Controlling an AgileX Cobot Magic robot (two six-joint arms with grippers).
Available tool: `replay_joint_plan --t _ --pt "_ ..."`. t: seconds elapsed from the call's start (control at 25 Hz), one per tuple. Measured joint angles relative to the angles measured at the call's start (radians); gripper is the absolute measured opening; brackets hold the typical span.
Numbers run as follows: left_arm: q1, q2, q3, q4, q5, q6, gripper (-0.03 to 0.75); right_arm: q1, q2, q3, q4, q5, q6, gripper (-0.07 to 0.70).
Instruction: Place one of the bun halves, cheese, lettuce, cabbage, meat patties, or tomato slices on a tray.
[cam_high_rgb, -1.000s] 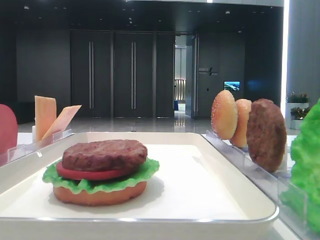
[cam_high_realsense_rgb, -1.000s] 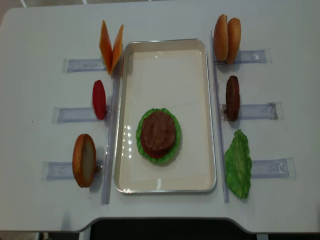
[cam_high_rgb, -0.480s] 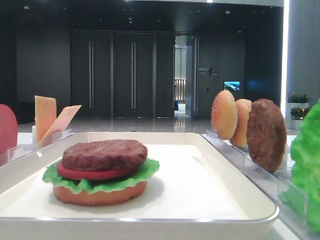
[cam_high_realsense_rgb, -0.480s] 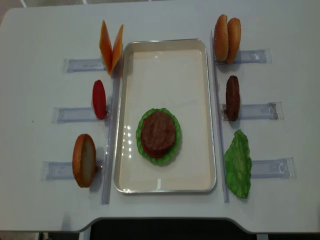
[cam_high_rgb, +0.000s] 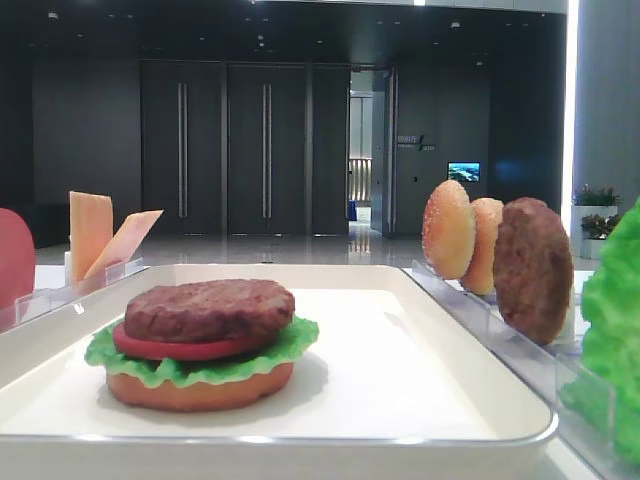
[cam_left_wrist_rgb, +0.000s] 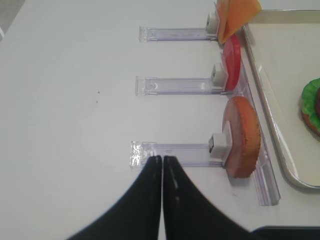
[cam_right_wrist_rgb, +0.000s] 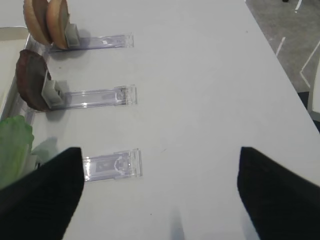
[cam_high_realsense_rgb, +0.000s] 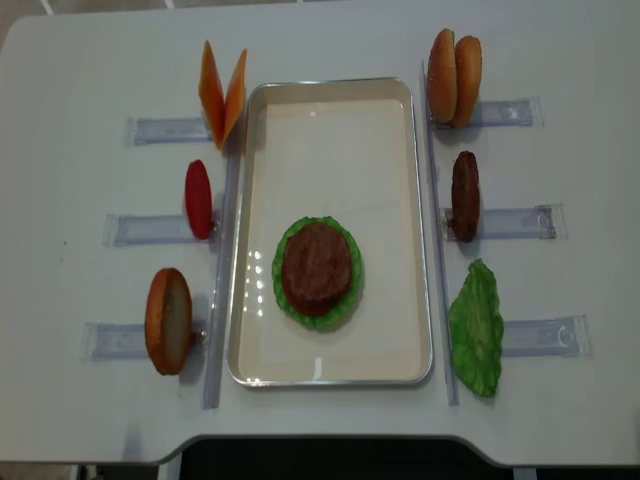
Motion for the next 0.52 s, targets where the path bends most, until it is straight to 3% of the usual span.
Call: replay_joint_plan --t 0.52 --pt "0.000 0.000 0.000 0.000 0.000 0.000 -0.007 0.000 0.000 0.000 0.000 0.000 0.000 0.591"
